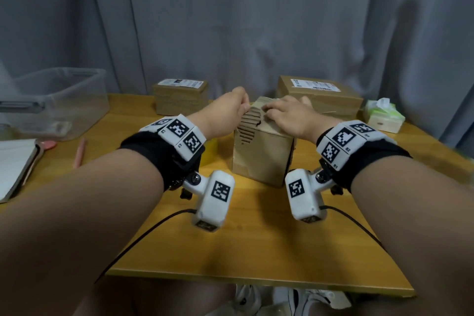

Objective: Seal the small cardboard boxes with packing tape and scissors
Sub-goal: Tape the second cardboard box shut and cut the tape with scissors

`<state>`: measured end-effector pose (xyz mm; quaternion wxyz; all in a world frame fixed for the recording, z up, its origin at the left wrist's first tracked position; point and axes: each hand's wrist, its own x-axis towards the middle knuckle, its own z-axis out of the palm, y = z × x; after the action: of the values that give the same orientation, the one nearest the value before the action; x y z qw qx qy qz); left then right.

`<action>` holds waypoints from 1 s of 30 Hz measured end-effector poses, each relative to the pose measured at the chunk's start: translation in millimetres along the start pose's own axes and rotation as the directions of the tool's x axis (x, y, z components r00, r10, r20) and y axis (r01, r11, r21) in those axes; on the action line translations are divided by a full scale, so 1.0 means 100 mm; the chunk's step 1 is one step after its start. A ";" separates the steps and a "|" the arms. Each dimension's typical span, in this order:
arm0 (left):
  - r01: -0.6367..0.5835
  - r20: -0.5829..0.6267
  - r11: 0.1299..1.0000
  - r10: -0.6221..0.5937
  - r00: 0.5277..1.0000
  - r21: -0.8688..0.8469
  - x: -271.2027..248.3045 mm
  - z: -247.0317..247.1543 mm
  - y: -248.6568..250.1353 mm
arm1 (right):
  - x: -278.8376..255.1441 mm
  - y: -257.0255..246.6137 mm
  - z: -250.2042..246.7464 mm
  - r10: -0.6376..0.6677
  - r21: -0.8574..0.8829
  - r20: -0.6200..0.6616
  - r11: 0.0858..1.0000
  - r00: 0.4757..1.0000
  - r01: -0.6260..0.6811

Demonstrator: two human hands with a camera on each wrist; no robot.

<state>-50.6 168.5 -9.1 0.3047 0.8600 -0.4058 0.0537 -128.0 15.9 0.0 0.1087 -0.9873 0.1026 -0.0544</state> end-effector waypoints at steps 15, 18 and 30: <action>0.132 -0.139 0.868 -0.224 0.965 -0.479 0.20 0.41 -0.02 | 0.30 0.36 -0.04 0.407 0.083 0.067 0.907 0.911 -0.412; 0.186 -0.107 0.868 -0.262 0.959 -0.460 0.34 0.40 -0.04 | 0.23 0.36 -0.10 0.533 -0.171 0.004 0.834 0.846 -0.524; 0.253 -0.139 0.962 -0.266 0.954 -0.107 -0.07 0.02 -0.60 | 0.21 -0.21 0.06 0.363 -0.085 0.070 0.930 0.929 -0.357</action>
<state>-11.5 201.7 -41.9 0.3768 0.8850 -0.2667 0.0607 -102.5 32.8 0.7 0.0859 -0.9564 0.2790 0.0117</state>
